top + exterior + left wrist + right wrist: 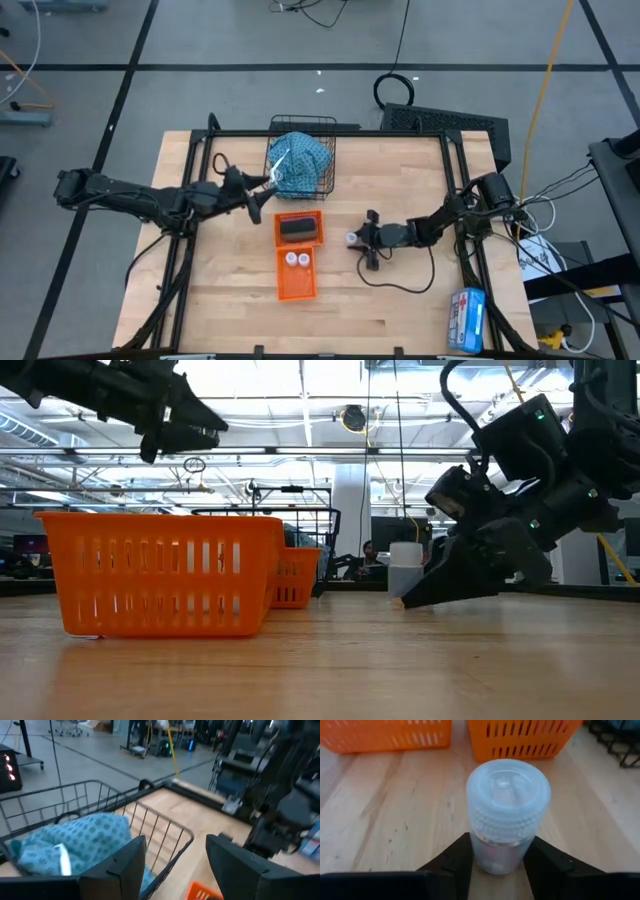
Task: Pick & Place Medicine items
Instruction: Put the white medicine bottle into the bottom orange bin
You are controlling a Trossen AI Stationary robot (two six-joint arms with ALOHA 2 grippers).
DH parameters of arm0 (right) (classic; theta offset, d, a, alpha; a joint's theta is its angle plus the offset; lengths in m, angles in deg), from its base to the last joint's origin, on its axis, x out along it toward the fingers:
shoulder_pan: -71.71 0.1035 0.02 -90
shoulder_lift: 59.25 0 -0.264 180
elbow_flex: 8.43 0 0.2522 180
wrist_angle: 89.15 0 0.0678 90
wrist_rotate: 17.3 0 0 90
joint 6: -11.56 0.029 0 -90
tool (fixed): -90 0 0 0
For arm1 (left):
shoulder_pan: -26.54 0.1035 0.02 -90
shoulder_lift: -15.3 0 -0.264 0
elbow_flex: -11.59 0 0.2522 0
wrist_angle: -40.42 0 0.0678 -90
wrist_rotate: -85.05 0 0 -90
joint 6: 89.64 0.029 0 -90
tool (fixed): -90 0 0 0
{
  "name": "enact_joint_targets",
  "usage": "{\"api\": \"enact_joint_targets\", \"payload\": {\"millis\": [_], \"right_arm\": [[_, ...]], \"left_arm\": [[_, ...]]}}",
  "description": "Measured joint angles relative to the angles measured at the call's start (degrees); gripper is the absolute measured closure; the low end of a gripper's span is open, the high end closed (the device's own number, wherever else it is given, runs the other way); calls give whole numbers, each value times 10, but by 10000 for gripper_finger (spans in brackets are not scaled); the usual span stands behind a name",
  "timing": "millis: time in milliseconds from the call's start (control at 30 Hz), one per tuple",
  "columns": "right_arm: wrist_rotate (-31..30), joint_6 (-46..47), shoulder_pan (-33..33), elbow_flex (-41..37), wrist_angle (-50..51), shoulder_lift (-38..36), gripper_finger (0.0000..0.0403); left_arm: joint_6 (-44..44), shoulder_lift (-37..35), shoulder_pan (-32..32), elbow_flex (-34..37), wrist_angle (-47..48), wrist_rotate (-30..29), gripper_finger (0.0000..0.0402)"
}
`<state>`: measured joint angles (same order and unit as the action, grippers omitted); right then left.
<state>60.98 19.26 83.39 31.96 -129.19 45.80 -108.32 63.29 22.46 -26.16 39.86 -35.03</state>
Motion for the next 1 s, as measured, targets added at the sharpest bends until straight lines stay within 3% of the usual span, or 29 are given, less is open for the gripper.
{"api": "enact_joint_targets", "payload": {"millis": [200,300,400,667,767,1000], "right_arm": [[0,-13,-12,9,-26,-1,260],[1,-5,-17,20,-25,-1,258],[39,5,-26,31,-4,-8,265],[58,-3,-35,101,198,-65,265],[58,-15,-35,127,255,-90,265],[56,-40,-35,139,264,-122,265]], "left_arm": [[-20,0,0,-15,-48,42,185],[-21,10,0,-51,-24,79,185],[-20,41,0,-107,58,124,185],[55,232,0,-299,236,253,186],[92,313,0,-367,296,276,186],[148,475,0,-504,348,291,186]]}}
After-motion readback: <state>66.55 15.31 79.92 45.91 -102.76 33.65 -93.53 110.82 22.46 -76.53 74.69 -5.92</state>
